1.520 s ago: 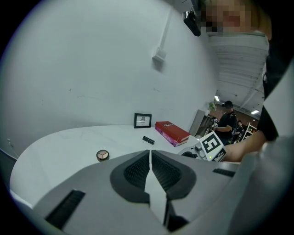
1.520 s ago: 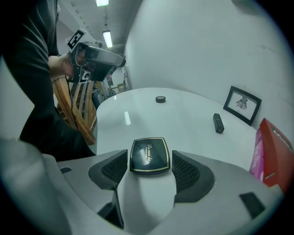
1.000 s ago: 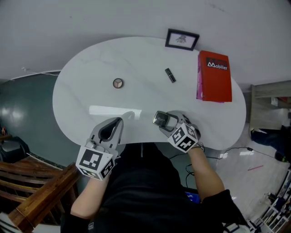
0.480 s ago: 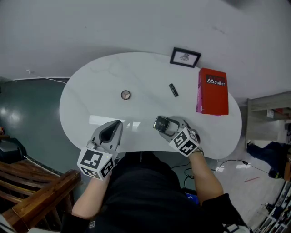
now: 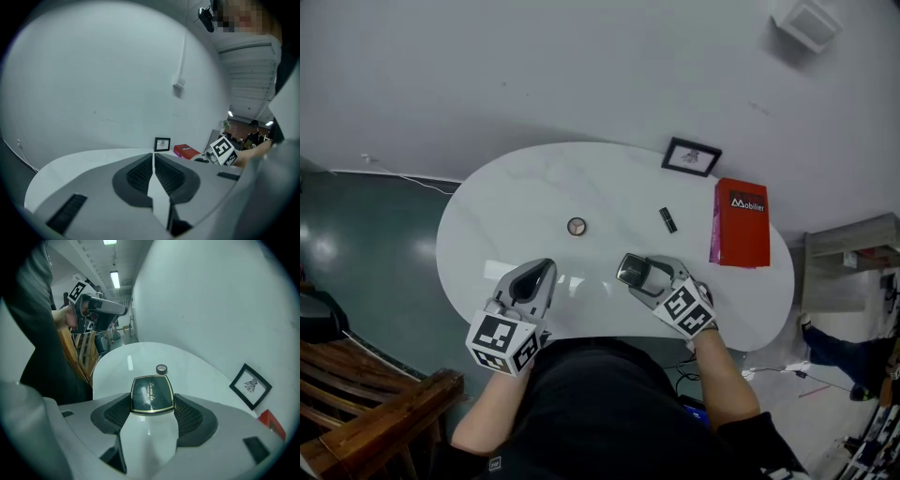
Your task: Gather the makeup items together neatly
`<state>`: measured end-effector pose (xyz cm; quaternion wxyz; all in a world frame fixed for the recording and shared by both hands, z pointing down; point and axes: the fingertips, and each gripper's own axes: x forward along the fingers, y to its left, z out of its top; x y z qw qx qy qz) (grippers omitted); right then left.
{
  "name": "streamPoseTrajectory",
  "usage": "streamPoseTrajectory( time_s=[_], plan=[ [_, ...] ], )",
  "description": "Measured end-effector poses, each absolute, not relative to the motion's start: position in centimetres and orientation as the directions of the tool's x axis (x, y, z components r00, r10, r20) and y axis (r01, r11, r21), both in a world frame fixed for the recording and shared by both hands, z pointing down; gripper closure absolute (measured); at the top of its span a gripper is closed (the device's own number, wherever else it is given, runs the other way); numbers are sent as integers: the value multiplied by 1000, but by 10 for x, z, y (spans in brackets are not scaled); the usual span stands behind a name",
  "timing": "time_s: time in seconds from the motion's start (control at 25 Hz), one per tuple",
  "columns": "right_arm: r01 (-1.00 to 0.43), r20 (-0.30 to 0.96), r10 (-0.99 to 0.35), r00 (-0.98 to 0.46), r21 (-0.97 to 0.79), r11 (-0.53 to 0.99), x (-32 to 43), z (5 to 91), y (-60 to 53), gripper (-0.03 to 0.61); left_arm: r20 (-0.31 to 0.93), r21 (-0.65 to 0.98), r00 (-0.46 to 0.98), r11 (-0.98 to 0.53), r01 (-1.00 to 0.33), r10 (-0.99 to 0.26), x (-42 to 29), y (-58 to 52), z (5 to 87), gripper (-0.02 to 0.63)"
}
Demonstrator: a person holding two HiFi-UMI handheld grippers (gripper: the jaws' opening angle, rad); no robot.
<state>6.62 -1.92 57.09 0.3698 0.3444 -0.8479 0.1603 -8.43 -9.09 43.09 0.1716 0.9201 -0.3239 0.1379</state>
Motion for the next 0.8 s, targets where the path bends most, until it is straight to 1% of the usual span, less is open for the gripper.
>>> streamPoseTrajectory(
  time_s=[0.44,0.64,0.8],
  plan=[
    [-710,735,-483,-475,5,704,31,559,-60,314,343,231,791,-771,-593,-506,-104,-121,439,590],
    [-685,767,-435,-471,-8,728,24,577,-67,314,369,240,798,-781,-577,-476,-100,-124,448,589],
    [-658,767,-400,-501,-38,752,29,586,-82,314,383,227,778,-766,-601,-498,-92,-135,450,589]
  ],
)
